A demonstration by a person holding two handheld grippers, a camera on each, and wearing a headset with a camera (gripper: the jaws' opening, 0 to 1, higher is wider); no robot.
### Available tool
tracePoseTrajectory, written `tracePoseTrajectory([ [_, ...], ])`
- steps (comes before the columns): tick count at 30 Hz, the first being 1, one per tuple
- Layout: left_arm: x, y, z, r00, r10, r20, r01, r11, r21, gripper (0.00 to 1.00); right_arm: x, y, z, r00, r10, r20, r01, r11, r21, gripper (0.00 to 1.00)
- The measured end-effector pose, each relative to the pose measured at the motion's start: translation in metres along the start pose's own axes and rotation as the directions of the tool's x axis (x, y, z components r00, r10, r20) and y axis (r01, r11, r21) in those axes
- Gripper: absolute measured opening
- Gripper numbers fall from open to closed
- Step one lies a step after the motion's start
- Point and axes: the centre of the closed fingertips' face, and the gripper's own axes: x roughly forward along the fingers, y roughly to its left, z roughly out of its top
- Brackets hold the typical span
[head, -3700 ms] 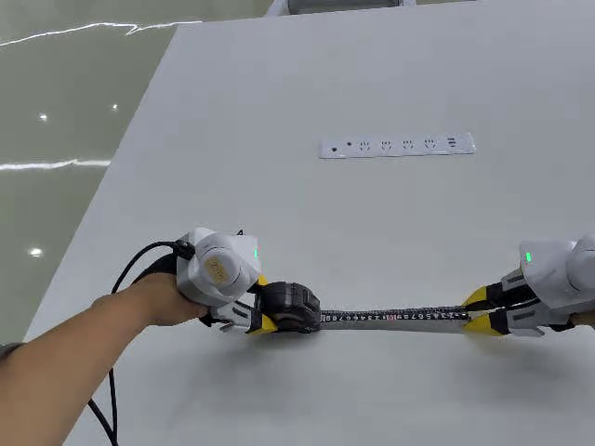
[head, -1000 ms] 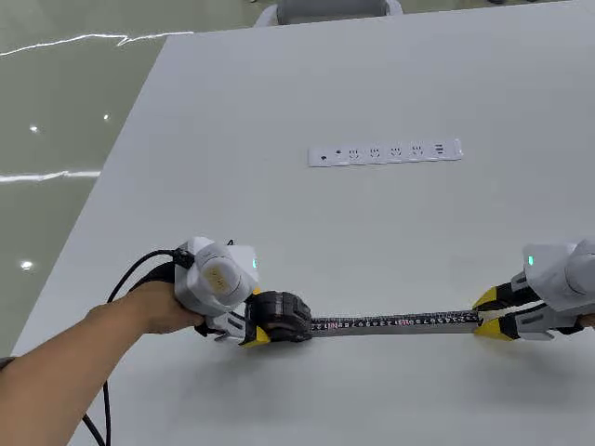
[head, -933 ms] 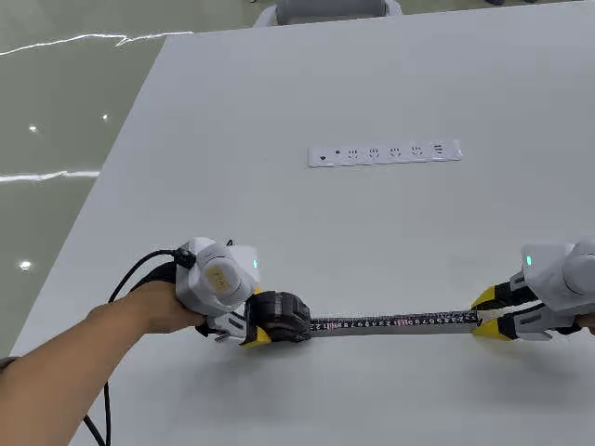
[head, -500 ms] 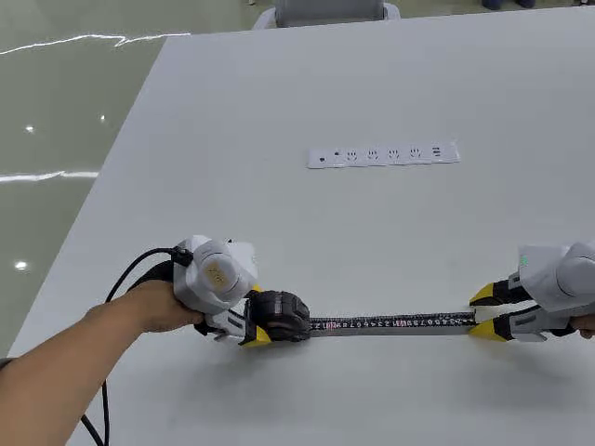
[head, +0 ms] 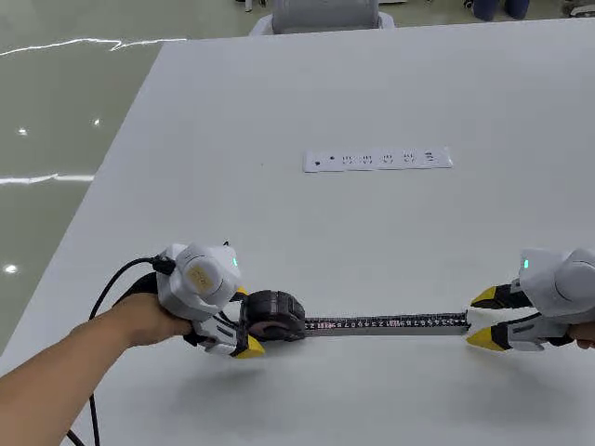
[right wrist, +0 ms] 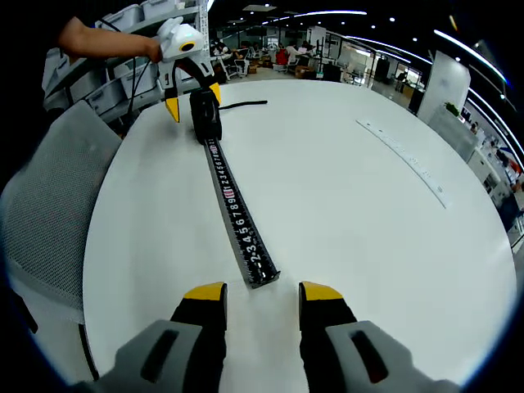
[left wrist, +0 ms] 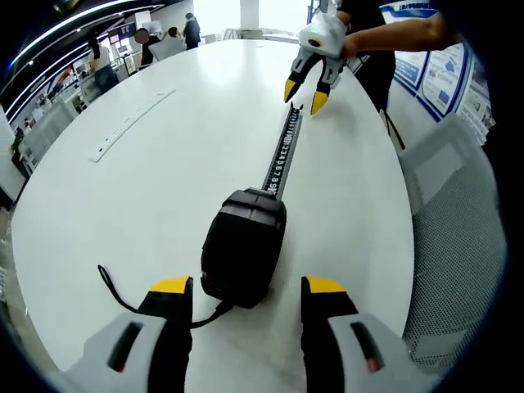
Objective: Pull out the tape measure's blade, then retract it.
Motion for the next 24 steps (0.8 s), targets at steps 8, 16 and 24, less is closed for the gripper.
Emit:
tracePoseTrajectory([
  [8,-0.006,-0.007,-0.001,0.9988,0.033,0.037,-0.030,0.997,-0.068,0.58,-0.008,0.007,-0.001,0.9993,-0.036,0.009,0.036,0.998,0.054,0.42],
  [16,-0.010,-0.012,-0.005,0.9951,0.079,0.060,-0.071,0.990,-0.126,0.64,-0.016,0.018,0.005,0.9952,-0.092,0.032,0.088,0.989,0.115,0.49],
  [24,-0.018,-0.021,-0.004,0.9857,0.129,0.109,-0.106,0.975,-0.198,0.66,-0.021,0.025,0.005,0.9868,-0.153,0.054,0.139,0.970,0.201,0.58],
])
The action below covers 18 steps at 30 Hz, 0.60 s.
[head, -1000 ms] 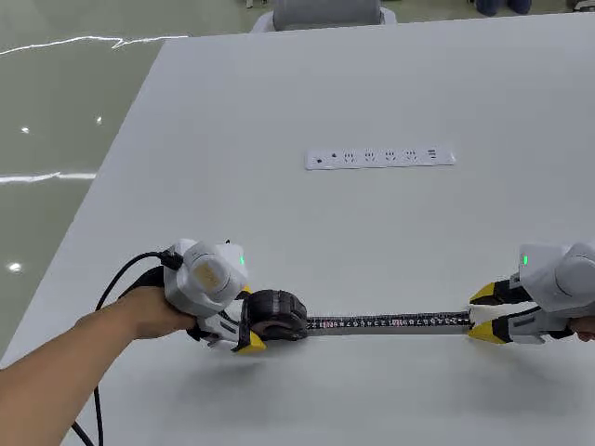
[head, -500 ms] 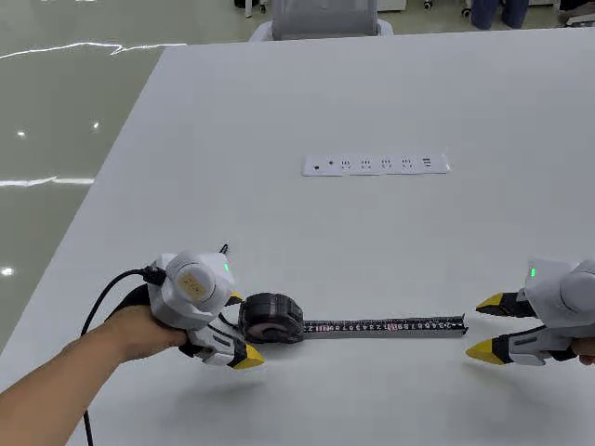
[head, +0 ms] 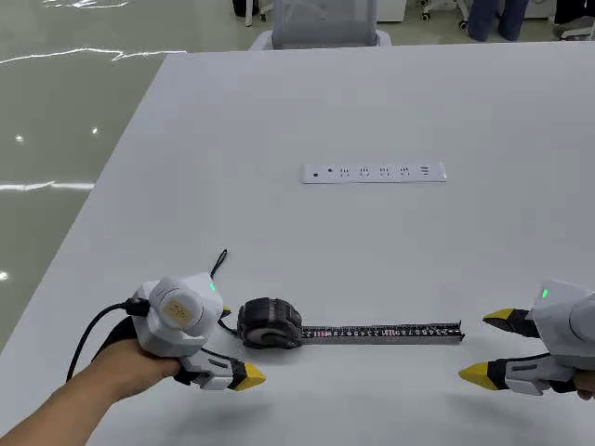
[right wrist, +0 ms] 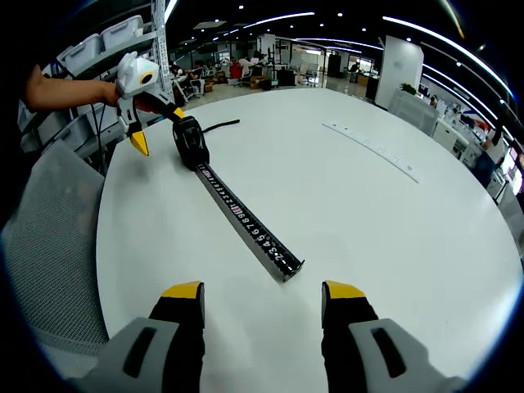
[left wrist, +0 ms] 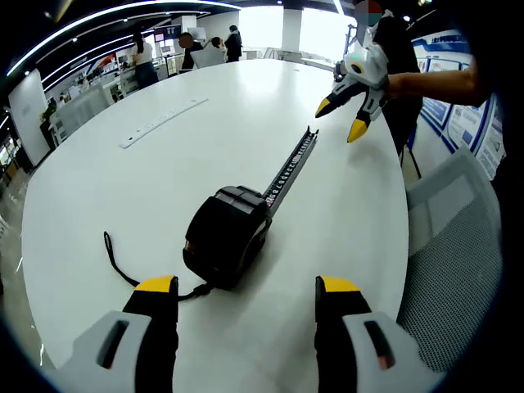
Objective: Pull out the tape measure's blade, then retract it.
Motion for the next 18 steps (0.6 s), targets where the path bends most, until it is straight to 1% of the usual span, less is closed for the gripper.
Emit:
tracePoseTrajectory([
  [2,-0.002,-0.003,0.000,0.9998,0.010,0.018,-0.009,1.000,-0.018,0.67,-0.002,0.001,-0.001,0.9998,-0.017,0.009,0.017,1.000,0.006,0.60],
  [6,-0.005,-0.008,-0.002,0.9989,0.031,0.037,-0.029,0.999,-0.039,0.71,-0.005,0.006,-0.003,0.9989,-0.041,0.022,0.041,0.999,0.030,0.63],
  [8,-0.007,-0.010,-0.002,0.9980,0.043,0.046,-0.041,0.998,-0.048,0.72,-0.007,0.008,-0.002,0.9980,-0.058,0.026,0.057,0.997,0.043,0.67],
  [10,-0.009,-0.010,0.001,0.9956,0.068,0.064,-0.064,0.996,-0.068,0.74,-0.008,0.012,-0.003,0.9979,-0.057,0.030,0.055,0.997,0.053,0.67],
  [11,-0.012,-0.010,0.002,0.9933,0.090,0.073,-0.084,0.993,-0.083,0.76,-0.009,0.013,-0.002,0.9973,-0.066,0.032,0.064,0.997,0.053,0.68],
  [13,-0.014,-0.012,0.003,0.9911,0.105,0.081,-0.098,0.991,-0.091,0.77,-0.010,0.014,-0.001,0.9959,-0.082,0.037,0.080,0.995,0.054,0.70],
  [15,-0.016,-0.016,0.005,0.9881,0.123,0.093,-0.114,0.989,-0.092,0.77,-0.012,0.018,0.003,0.9939,-0.095,0.057,0.090,0.993,0.074,0.72],
  [18,-0.019,-0.019,0.007,0.9830,0.145,0.112,-0.132,0.984,-0.118,0.79,-0.013,0.026,0.004,0.9942,-0.091,0.058,0.086,0.993,0.076,0.72],
])
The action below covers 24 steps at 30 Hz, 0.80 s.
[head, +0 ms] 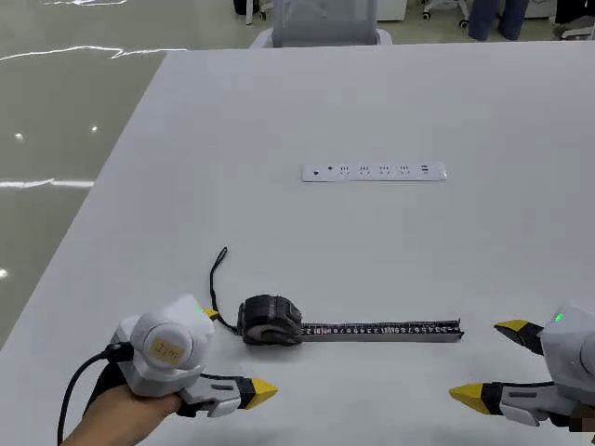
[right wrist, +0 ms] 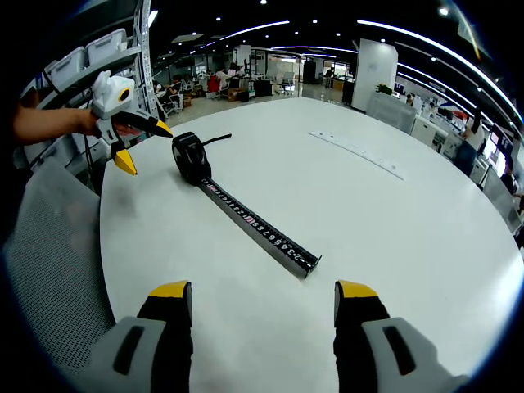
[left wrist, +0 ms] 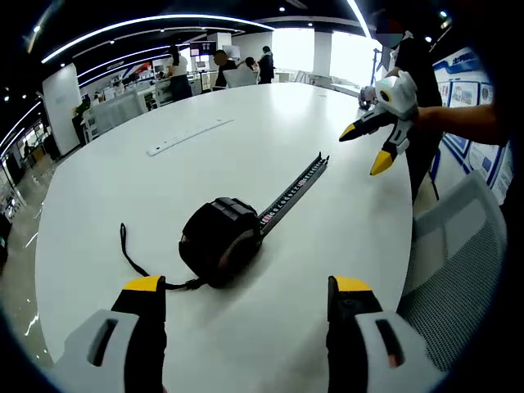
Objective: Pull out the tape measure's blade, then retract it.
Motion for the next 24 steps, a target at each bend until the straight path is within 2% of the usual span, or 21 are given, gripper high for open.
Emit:
tracePoseTrajectory([
  [5,-0.005,-0.005,0.002,0.9992,0.032,0.023,-0.031,0.999,-0.027,0.83,-0.003,0.007,0.002,0.9994,-0.030,0.019,0.030,0.999,0.032,0.78],
  [10,-0.010,-0.006,0.003,0.9969,0.067,0.042,-0.064,0.996,-0.054,0.87,-0.007,0.011,0.004,0.9981,-0.055,0.030,0.053,0.997,0.047,0.81],
  [17,-0.010,-0.016,0.001,0.9957,0.086,0.034,-0.083,0.993,-0.080,0.88,-0.009,0.018,0.009,0.9926,-0.109,0.054,0.104,0.990,0.092,0.88],
  [19,-0.011,-0.015,0.002,0.9931,0.110,0.040,-0.105,0.989,-0.107,0.90,-0.009,0.019,0.010,0.9906,-0.125,0.056,0.118,0.987,0.108,0.91],
  [21,-0.013,-0.014,0.007,0.9887,0.135,0.064,-0.127,0.984,-0.125,0.91,-0.010,0.020,0.011,0.9883,-0.141,0.059,0.133,0.983,0.125,0.92],
  [24,-0.014,-0.015,0.010,0.9868,0.143,0.077,-0.132,0.983,-0.126,0.93,-0.011,0.022,0.016,0.9845,-0.159,0.074,0.148,0.980,0.136,0.93],
])
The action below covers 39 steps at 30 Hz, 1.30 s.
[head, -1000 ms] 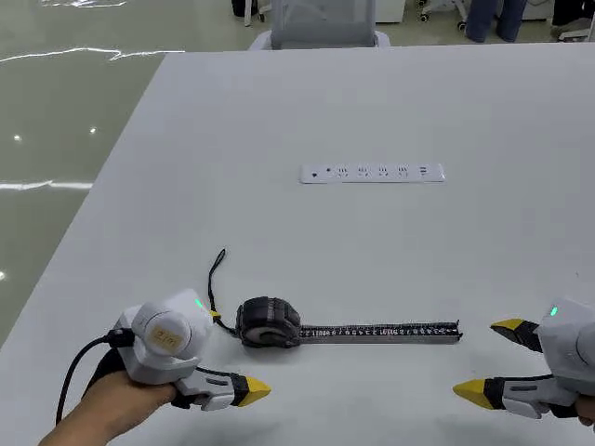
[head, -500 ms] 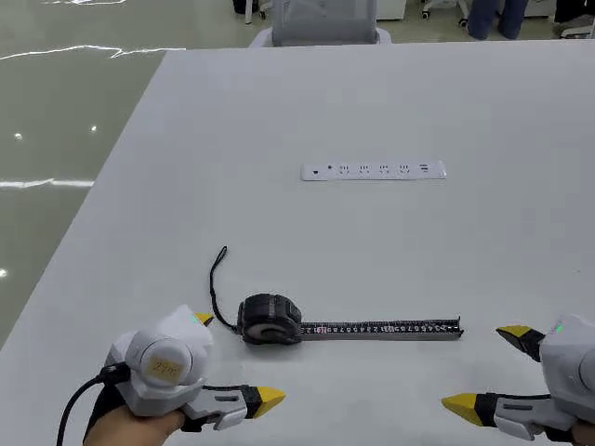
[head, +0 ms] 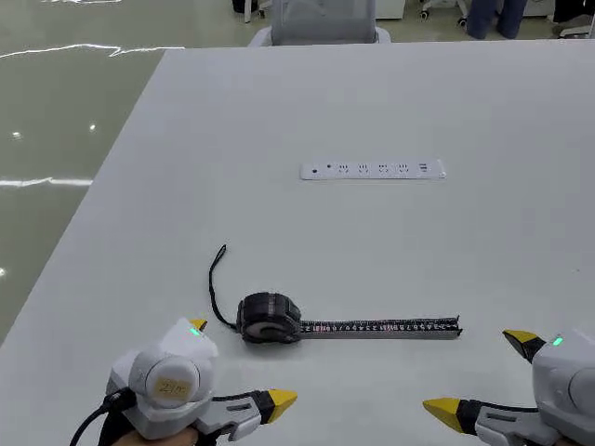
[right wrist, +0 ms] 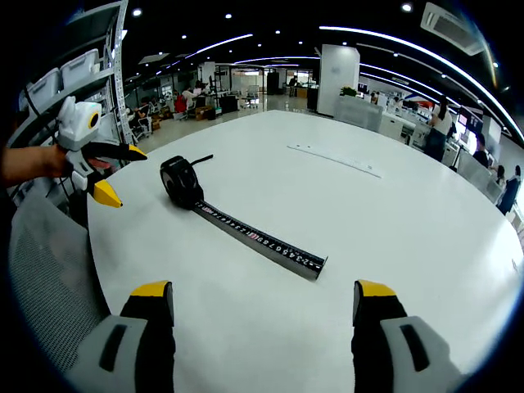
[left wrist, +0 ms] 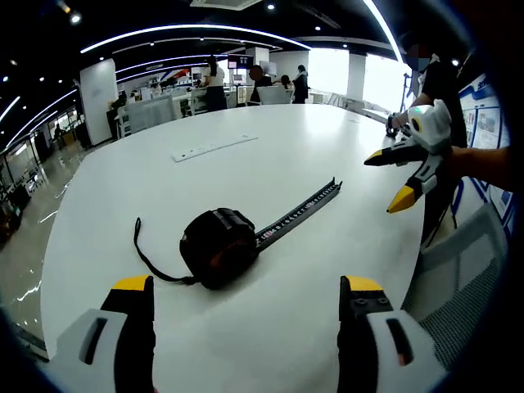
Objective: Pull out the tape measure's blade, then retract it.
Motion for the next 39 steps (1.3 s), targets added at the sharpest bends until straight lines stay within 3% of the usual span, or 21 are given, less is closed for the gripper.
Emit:
tracePoseTrajectory([
  [4,0.000,0.002,0.001,0.9998,0.020,0.002,-0.020,1.000,0.004,0.99,-0.001,0.002,0.004,0.9997,-0.023,0.009,0.023,1.000,-0.012,0.94],
  [8,-0.004,0.001,0.008,0.9988,0.037,0.031,-0.036,0.999,-0.031,0.99,-0.002,0.003,0.010,0.9977,-0.059,0.031,0.059,0.998,0.021,0.97],
  [14,-0.004,-0.003,0.008,0.9979,0.058,0.028,-0.057,0.998,-0.029,0.99,0.000,0.016,0.010,0.9975,-0.062,0.033,0.061,0.998,0.031,0.98],
  [22,-0.006,-0.005,0.009,0.9956,0.091,0.025,-0.089,0.994,-0.057,0.97,0.000,0.020,0.015,0.9936,-0.102,0.048,0.099,0.993,0.065,0.98],
  [34,-0.005,-0.005,0.010,0.9908,0.133,0.026,-0.130,0.987,-0.092,0.94,0.000,0.018,0.016,0.9919,-0.115,0.054,0.110,0.989,0.097,0.97],
  [39,-0.005,-0.001,0.011,0.9843,0.173,0.037,-0.167,0.978,-0.126,0.93,-0.001,0.018,0.016,0.9931,-0.101,0.059,0.094,0.989,0.114,0.97],
])
